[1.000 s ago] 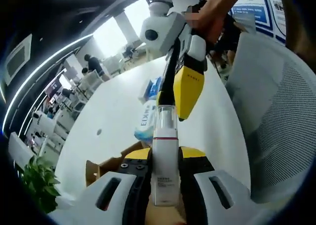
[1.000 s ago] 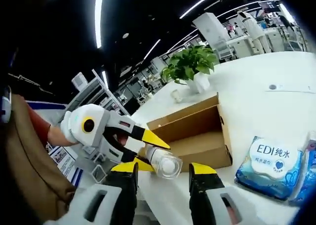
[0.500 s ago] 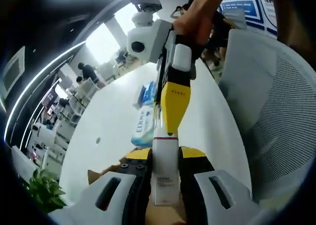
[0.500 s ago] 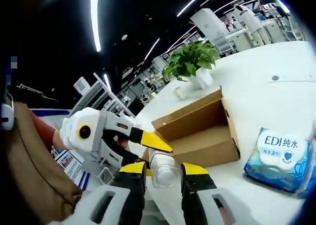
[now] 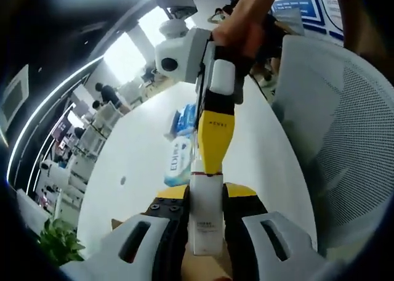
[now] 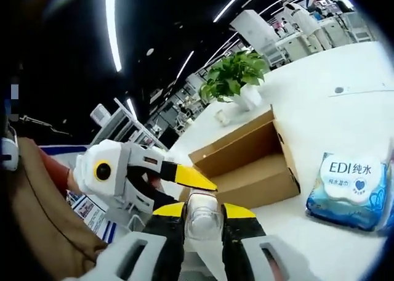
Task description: Operate the shoe box by opening the lid, removing the specified soft item, and placing it in the target area until the item is outside and the box remains undamaged.
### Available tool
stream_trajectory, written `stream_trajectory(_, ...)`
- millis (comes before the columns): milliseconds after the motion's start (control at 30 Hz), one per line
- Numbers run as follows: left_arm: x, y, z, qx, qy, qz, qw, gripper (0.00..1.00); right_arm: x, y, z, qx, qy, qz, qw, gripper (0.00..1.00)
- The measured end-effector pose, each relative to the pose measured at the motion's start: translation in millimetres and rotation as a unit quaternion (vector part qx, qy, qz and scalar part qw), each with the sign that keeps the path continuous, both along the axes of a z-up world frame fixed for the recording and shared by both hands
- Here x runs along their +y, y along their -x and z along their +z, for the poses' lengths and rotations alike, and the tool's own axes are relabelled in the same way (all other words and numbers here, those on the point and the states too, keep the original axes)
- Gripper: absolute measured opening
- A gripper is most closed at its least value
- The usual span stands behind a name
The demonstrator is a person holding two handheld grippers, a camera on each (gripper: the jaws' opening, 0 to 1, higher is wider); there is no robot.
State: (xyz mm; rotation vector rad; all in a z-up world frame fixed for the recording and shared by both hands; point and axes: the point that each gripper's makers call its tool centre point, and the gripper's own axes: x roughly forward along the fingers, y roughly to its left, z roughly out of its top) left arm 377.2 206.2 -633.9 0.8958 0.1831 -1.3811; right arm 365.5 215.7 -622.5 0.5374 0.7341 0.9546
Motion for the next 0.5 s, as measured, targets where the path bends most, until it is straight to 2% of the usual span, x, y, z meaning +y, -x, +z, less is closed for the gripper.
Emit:
stream_trajectory(300,-0.5,4.5,-4.4,0.006,-0.003,-0.003,1.0000,0.21,-0.4,3.7,0.4,0.013,-0.021,-0.016,0.9996,0.17)
stream_trajectory(500,-2.4,6.4,-5.3,0.005,-0.008,-0.006,0.9999,0.25,-1.7,5.1,-0.4,0.026,-0.033,-0.024,0.9988,0.17)
